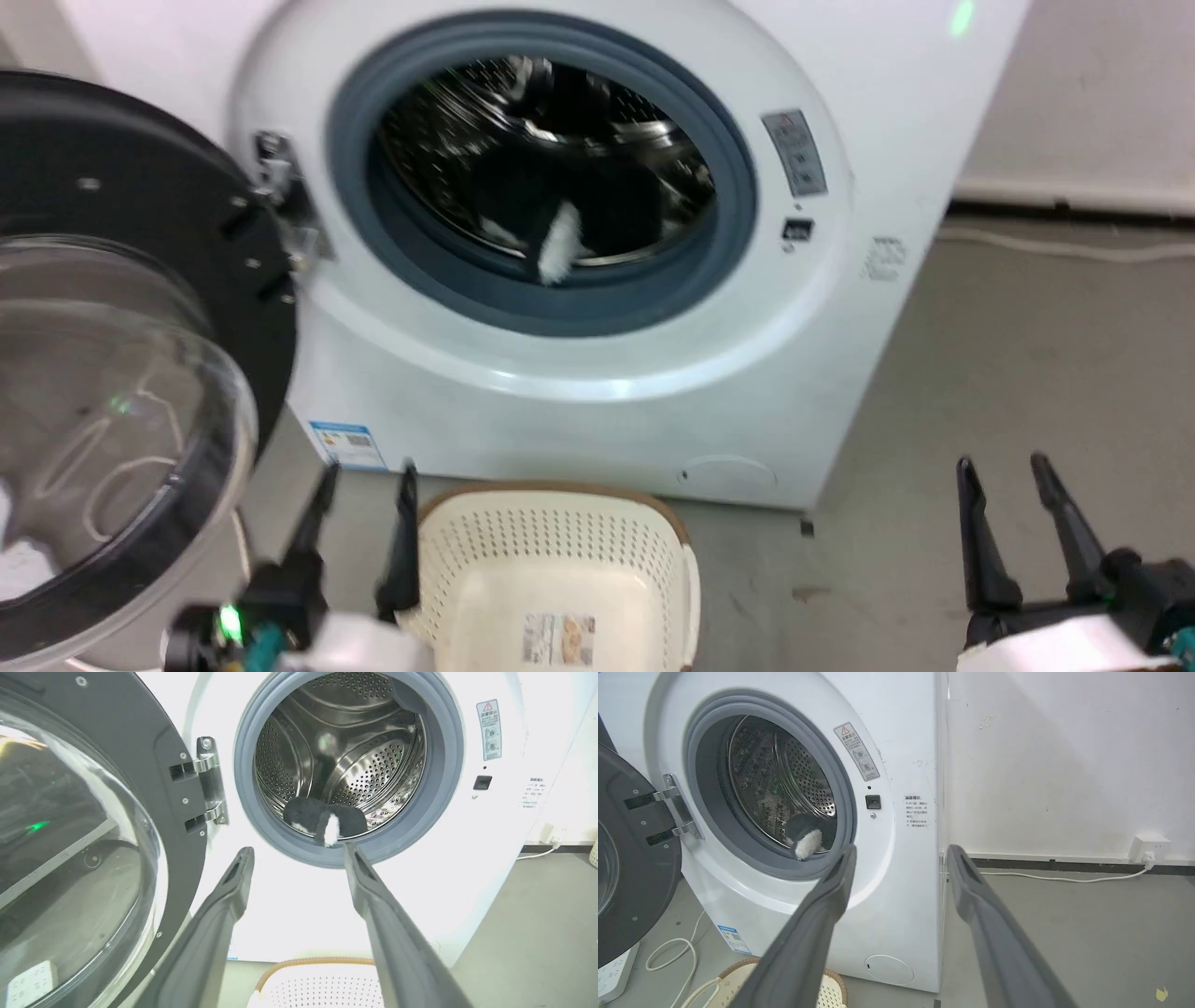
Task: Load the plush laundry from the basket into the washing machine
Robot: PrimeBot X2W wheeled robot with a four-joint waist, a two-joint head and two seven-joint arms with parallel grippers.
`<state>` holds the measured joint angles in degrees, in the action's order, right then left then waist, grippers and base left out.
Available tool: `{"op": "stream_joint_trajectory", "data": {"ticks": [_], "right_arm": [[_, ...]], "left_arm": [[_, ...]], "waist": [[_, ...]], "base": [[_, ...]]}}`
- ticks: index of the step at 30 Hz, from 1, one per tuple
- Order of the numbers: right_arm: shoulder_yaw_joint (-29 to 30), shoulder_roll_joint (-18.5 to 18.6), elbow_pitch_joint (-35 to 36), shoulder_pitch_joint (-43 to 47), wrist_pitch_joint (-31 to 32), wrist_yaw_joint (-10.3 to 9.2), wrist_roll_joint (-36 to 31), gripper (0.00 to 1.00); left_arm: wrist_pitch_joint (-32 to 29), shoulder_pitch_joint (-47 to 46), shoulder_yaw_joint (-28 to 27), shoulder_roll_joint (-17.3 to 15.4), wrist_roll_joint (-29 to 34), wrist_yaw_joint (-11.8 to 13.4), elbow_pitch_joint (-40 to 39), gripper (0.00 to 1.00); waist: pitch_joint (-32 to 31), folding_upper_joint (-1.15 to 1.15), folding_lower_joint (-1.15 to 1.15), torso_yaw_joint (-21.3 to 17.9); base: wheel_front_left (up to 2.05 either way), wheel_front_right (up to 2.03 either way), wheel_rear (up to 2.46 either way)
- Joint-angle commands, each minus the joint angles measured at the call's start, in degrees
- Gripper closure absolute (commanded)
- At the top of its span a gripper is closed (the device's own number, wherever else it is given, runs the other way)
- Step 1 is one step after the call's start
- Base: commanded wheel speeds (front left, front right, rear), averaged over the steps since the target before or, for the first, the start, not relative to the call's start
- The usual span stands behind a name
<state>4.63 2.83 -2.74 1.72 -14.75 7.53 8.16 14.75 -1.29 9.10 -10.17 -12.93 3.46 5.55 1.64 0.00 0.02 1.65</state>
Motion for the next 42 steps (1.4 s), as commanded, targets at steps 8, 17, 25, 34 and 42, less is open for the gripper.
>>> {"op": "stream_joint_trajectory", "data": {"ticks": [8, 17, 25, 34, 42], "right_arm": [[-1.5, 0.0, -0.5, 2.8, -0.2, -0.04, 0.5, 0.00], [-1.7, 0.0, -0.5, 2.5, 0.2, 0.01, 0.3, 1.00], [-1.9, 0.0, -0.3, 2.2, 1.2, 0.01, -0.3, 1.00], [-2.1, 0.0, -0.1, 1.9, 2.3, 0.00, -0.9, 1.00], [-2.3, 0.0, 0.2, 1.6, 3.2, 0.00, -1.4, 1.00]], "left_arm": [[0.2, 4.9, 0.1, 1.6, 3.6, -0.9, -0.5, 0.00], [-0.2, 4.5, 0.0, 2.1, 4.3, -2.4, -0.3, 1.00], [-1.3, 4.3, -0.7, 2.5, 4.9, -2.5, -0.7, 1.00], [-2.3, 4.0, -1.4, 2.8, 5.5, -2.6, -1.0, 1.00], [-3.3, 3.8, -1.9, 3.2, 6.1, -2.6, -1.4, 1.00]], "waist": [[-2.5, 0.00, -0.02, 1.6], [-2.4, 0.00, -0.02, 1.4], [-2.4, 0.00, -0.02, 1.2], [-2.3, 0.00, -0.02, 1.0], [-2.3, 0.00, -0.02, 0.8]], "base": [[0.00, 0.00, 0.00], [0.00, 0.00, 0.00], [0.00, 0.00, 0.00], [0.00, 0.00, 0.00], [0.00, 0.00, 0.00]]}}
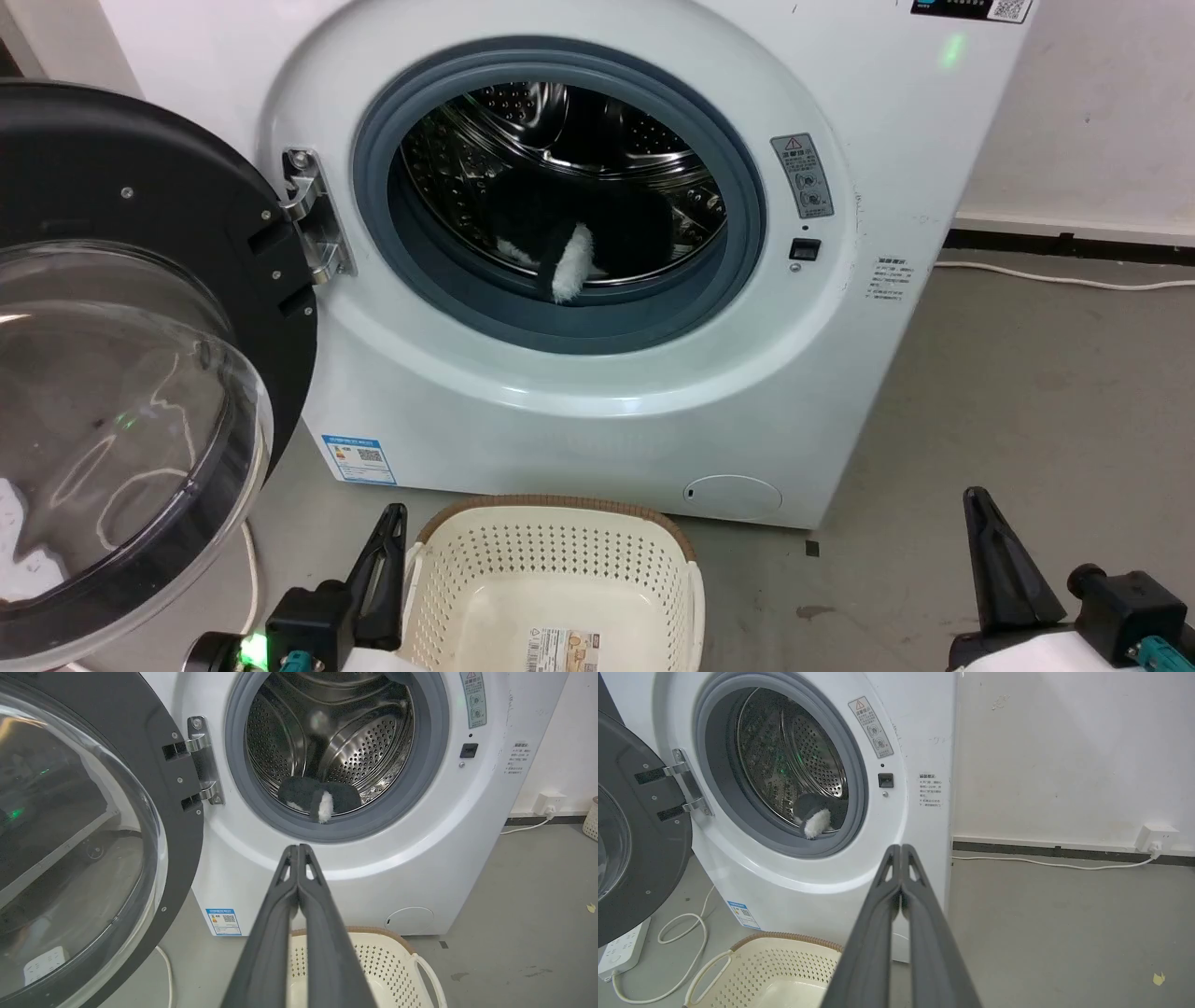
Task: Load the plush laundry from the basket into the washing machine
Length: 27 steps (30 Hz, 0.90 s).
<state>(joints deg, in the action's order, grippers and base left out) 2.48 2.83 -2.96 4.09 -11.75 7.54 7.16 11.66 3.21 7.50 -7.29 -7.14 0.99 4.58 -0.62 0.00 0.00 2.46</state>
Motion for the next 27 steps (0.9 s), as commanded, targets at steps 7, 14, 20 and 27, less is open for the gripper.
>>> {"op": "stream_joint_trajectory", "data": {"ticks": [7, 14, 20, 27], "right_arm": [[-0.3, 0.0, 0.5, -1.0, 0.9, -0.01, -0.9, 1.00], [-0.5, 0.0, 0.7, -1.2, 1.9, -0.02, -1.4, 1.00], [-0.6, 0.0, 0.9, -1.4, 2.4, -0.02, -1.7, 1.00], [-0.8, 0.0, 1.1, -1.6, 3.3, -0.02, -2.2, 1.00]], "left_arm": [[-0.9, -0.8, -0.8, 0.5, 0.7, -0.2, -0.7, 1.00], [-1.8, -1.0, -1.4, 0.9, 1.3, -0.3, -1.0, 1.00], [-2.4, -1.2, -1.7, 1.1, 1.6, -0.3, -1.2, 1.00], [-3.2, -1.3, -2.2, 1.4, 2.1, -0.4, -1.5, 1.00]], "waist": [[0.0, 0.00, 0.00, -0.2], [0.1, 0.00, 0.00, -0.4], [0.1, 0.00, 0.00, -0.5], [0.2, 0.00, 0.00, -0.7]], "base": [[0.00, 0.00, 0.00], [0.00, 0.00, 0.00], [0.00, 0.00, 0.00], [0.00, 0.00, 0.00]]}}
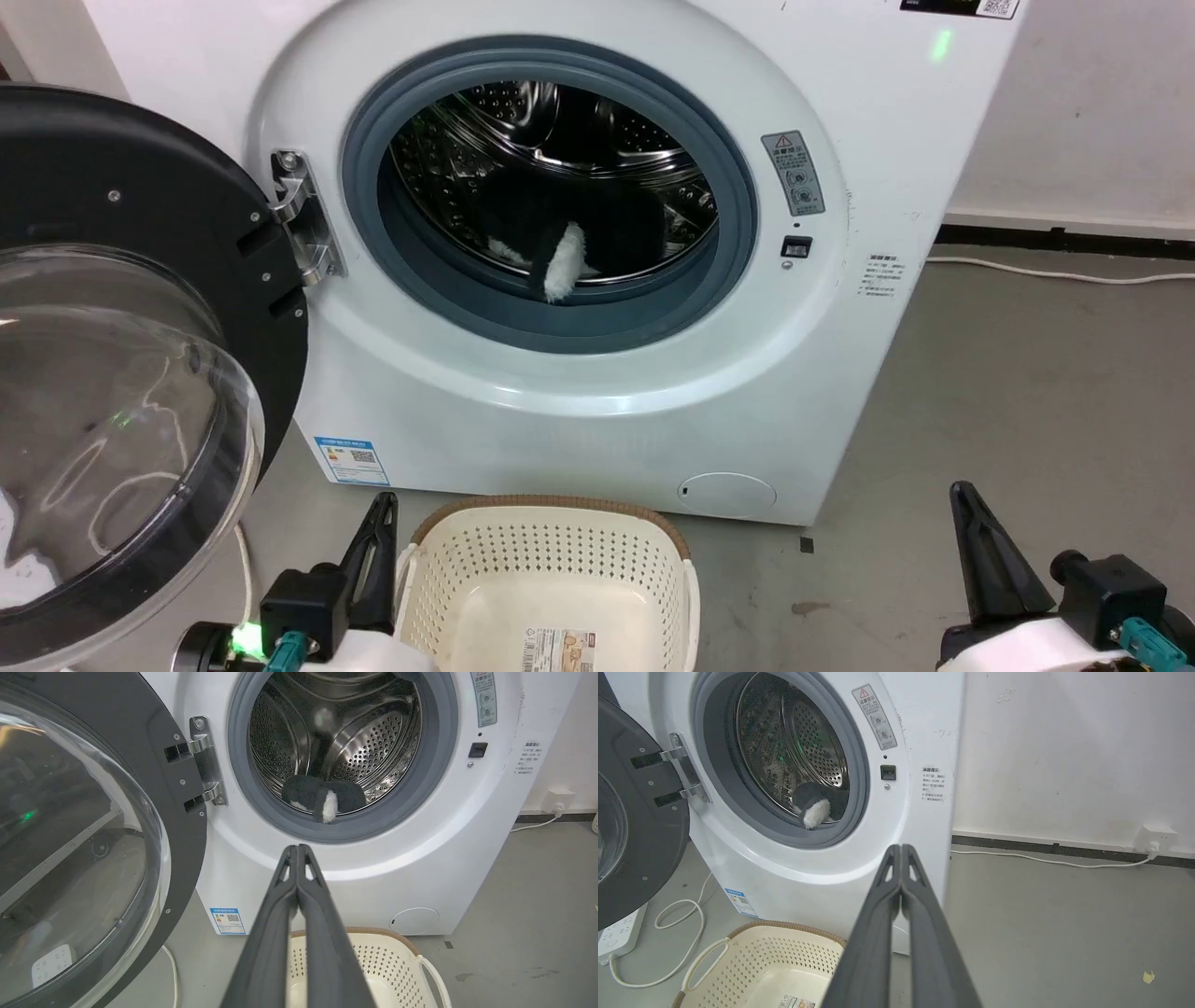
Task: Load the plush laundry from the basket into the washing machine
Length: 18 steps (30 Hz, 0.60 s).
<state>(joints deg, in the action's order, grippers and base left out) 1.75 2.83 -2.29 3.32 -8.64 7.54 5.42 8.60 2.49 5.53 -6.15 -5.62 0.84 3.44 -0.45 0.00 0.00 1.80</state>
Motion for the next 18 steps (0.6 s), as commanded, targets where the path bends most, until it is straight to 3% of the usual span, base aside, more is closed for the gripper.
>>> {"op": "stream_joint_trajectory", "data": {"ticks": [1, 18], "right_arm": [[-0.1, 0.0, 0.4, -0.9, 0.3, -0.02, -0.6, 1.00], [-0.5, 0.0, 0.9, -1.5, 2.3, -0.03, -1.7, 1.00]], "left_arm": [[-0.3, -0.6, -0.3, 0.3, 0.7, -0.2, -0.4, 1.00], [-2.3, -1.1, -1.6, 1.0, 1.8, -0.4, -1.1, 1.00]], "waist": [[0.0, 0.00, 0.00, 0.0], [0.1, 0.00, 0.00, -0.4]], "base": [[0.00, 0.00, 0.00], [0.00, 0.00, 0.00]]}}
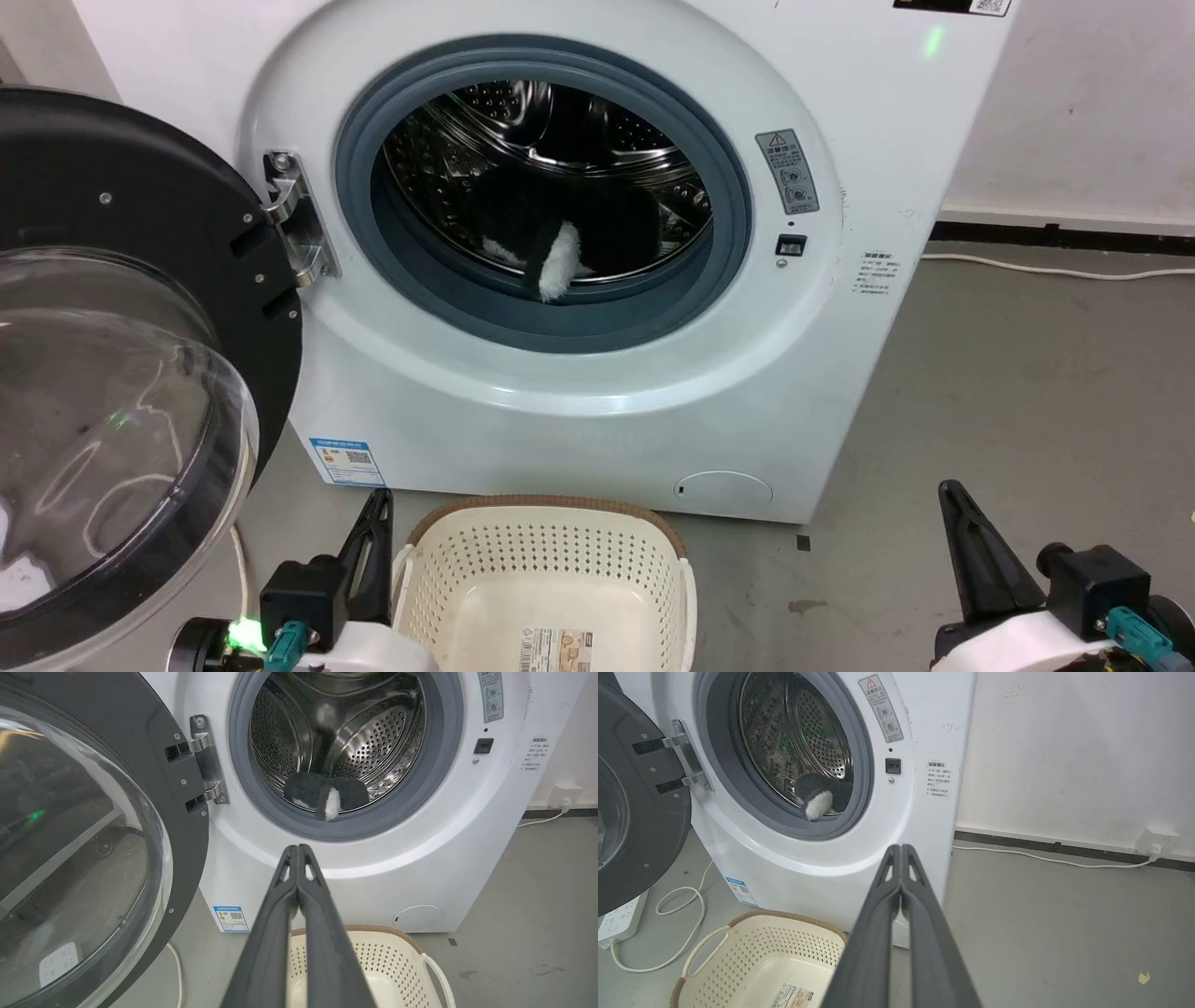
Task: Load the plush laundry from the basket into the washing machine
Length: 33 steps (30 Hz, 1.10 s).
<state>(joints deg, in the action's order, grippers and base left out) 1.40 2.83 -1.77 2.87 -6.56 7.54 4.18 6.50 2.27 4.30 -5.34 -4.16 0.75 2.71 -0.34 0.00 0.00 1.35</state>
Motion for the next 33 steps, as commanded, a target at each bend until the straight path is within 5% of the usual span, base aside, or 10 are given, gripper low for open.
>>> {"op": "stream_joint_trajectory", "data": {"ticks": [1, 33], "right_arm": [[-0.1, 0.0, 0.4, -1.1, 0.3, -0.03, -0.5, 1.00], [-0.9, 0.0, 1.3, -2.2, 4.3, -0.05, -2.9, 1.00]], "left_arm": [[-0.3, -0.9, -0.4, 0.2, 0.5, -0.3, -0.5, 1.00], [-4.3, -1.8, -2.9, 1.7, 2.8, -0.6, -1.9, 1.00]], "waist": [[0.0, 0.00, 0.00, 0.0], [0.2, 0.00, 0.00, -0.9]], "base": [[0.00, 0.00, 0.00], [0.00, 0.00, 0.00]]}}
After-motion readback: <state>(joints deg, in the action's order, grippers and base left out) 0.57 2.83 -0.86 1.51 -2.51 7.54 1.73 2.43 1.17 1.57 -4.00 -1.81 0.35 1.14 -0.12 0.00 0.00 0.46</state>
